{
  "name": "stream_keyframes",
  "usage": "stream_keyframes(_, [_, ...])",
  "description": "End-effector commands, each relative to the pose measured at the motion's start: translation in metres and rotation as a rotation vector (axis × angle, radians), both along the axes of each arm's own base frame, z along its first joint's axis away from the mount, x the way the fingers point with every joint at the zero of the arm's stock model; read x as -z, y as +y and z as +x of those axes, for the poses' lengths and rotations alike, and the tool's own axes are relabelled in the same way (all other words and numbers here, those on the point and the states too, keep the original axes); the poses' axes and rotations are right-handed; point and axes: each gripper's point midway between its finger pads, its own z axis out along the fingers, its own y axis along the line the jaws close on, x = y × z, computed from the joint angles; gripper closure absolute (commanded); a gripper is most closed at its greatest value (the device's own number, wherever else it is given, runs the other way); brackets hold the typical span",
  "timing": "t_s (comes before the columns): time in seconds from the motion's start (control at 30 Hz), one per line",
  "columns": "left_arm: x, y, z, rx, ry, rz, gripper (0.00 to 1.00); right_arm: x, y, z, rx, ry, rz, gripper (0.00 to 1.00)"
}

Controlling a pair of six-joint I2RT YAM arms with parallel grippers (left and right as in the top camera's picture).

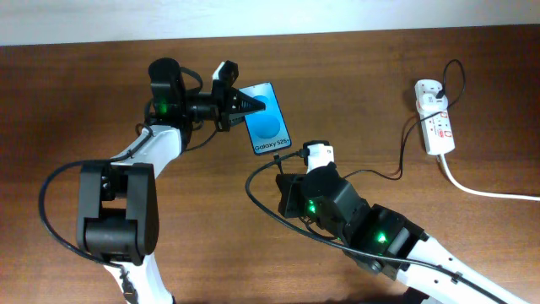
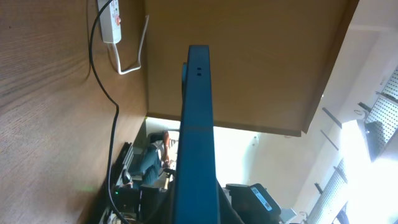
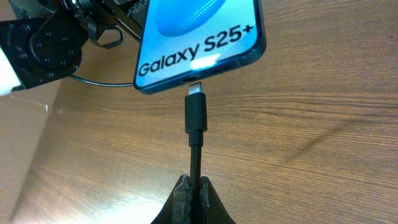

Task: Plug charger to phone and switch on socket

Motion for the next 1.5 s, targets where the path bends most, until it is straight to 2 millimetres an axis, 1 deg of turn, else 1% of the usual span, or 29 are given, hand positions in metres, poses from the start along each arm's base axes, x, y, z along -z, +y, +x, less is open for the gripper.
stream_keyframes(0.0, [-0.004,-0.004,-0.001,0.025,-0.006,-0.004,1.00,-0.005,0.001,0.003,-0.003,-0.021,0.003,0.96])
stream_keyframes(0.2, [-0.005,-0.005,-0.001,0.028,-0.026,-0.006,1.00,-0.005,0.000,0.003,-0.001,-0.021,0.001,0.96])
stream_keyframes(0.4, [-0.004,-0.005,-0.001,0.028,-0.025,-0.006,1.00,-0.006,-0.005,0.008,0.032,-0.040,-0.012,0.96])
stream_keyframes(0.5, [-0.005,-0.005,-0.001,0.028,-0.026,-0.006,1.00,-0.005,-0.003,0.011,0.035,-0.045,-0.009,0.96])
stream_keyframes(0.67, [-0.005,-0.010,-0.004,0.039,-0.027,-0.006,1.00,0.001,0.001,0.015,0.035,-0.037,-0.018,0.96])
stream_keyframes(0.8, [-0.005,-0.010,-0.004,0.041,-0.064,-0.010,1.00,-0.008,0.003,0.020,0.018,-0.102,-0.029,0.94])
stream_keyframes(0.87, [-0.005,-0.011,-0.004,0.041,-0.080,-0.012,1.00,-0.012,0.005,0.022,0.010,-0.126,-0.029,0.89])
stream_keyframes(0.9, [-0.005,-0.010,-0.004,0.041,-0.082,-0.012,1.00,-0.011,0.004,0.022,0.010,-0.122,-0.032,0.83])
stream_keyframes(0.93, [-0.005,-0.010,-0.004,0.041,-0.082,-0.012,1.00,-0.009,0.003,0.021,0.010,-0.116,-0.039,0.82])
stream_keyframes(1.03, [-0.005,-0.010,-0.004,0.041,-0.083,-0.012,1.00,-0.003,0.001,0.017,0.001,-0.091,-0.059,0.69])
stream_keyframes(1.1, [-0.005,-0.010,-0.004,0.041,-0.126,-0.017,1.00,-0.015,0.003,0.014,-0.016,-0.102,-0.036,0.57])
stream_keyframes(1.17, [-0.005,-0.010,-0.004,0.040,-0.195,-0.025,1.00,-0.035,-0.003,0.008,-0.028,-0.125,-0.034,0.45])
stream_keyframes(1.2, [-0.005,-0.010,-0.004,0.040,-0.219,-0.028,1.00,-0.041,-0.006,0.004,-0.044,-0.132,-0.055,0.38])
stream_keyframes(1.23, [-0.005,-0.010,-0.004,0.039,-0.231,-0.029,1.00,-0.039,-0.010,0.001,-0.050,-0.123,-0.086,0.33])
stream_keyframes(1.27, [-0.005,-0.010,-0.004,0.039,-0.231,-0.029,1.00,-0.034,-0.013,0.000,-0.046,-0.105,-0.110,0.31])
stream_keyframes(1.3, [-0.005,-0.010,-0.004,0.039,-0.231,-0.029,1.00,-0.024,-0.013,0.000,-0.050,-0.081,-0.133,0.29])
stream_keyframes(1.37, [-0.005,-0.010,-0.004,0.040,-0.231,-0.029,1.00,-0.004,-0.010,0.006,-0.044,-0.043,-0.185,0.29])
stream_keyframes(1.4, [-0.005,-0.010,-0.004,0.040,-0.232,-0.029,1.00,0.002,-0.008,0.008,-0.043,-0.034,-0.198,0.30])
stream_keyframes(1.43, [-0.005,-0.010,-0.004,0.040,-0.232,-0.029,1.00,0.013,-0.006,0.011,-0.045,-0.013,-0.218,0.34])
stream_keyframes(1.47, [-0.005,-0.010,-0.004,0.040,-0.249,-0.031,1.00,0.025,-0.003,0.013,-0.048,0.010,-0.241,0.42])
